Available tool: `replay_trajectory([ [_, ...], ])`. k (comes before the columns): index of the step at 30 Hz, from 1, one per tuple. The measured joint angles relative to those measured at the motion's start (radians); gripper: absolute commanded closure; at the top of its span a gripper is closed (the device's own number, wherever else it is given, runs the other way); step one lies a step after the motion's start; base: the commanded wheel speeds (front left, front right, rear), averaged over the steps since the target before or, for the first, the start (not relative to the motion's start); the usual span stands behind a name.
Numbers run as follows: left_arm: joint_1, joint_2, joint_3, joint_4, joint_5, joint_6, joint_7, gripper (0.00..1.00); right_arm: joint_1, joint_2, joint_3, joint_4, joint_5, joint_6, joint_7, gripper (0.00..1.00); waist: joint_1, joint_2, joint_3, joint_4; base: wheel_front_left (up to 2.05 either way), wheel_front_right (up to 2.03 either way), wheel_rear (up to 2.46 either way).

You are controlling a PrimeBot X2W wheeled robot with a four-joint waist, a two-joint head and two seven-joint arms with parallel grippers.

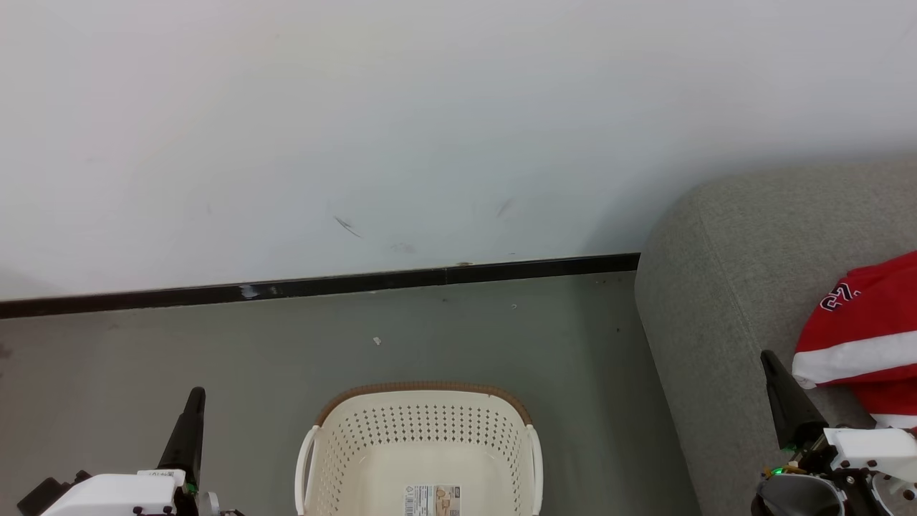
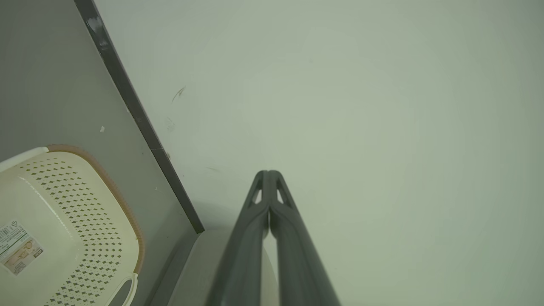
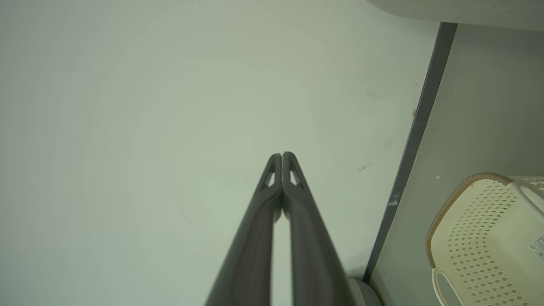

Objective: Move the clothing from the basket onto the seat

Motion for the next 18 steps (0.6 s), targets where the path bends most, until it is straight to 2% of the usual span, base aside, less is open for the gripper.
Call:
replay_trajectory([
  [18, 0.000, 0.000, 0.000, 0.003, 0.000, -0.005, 0.000, 1.00, 0.000, 0.000, 0.000, 0.001, 0.000, 0.000, 0.000, 1.00, -0.0001, 0.0000, 0.000, 0.000, 0.00, 0.00, 0.00],
])
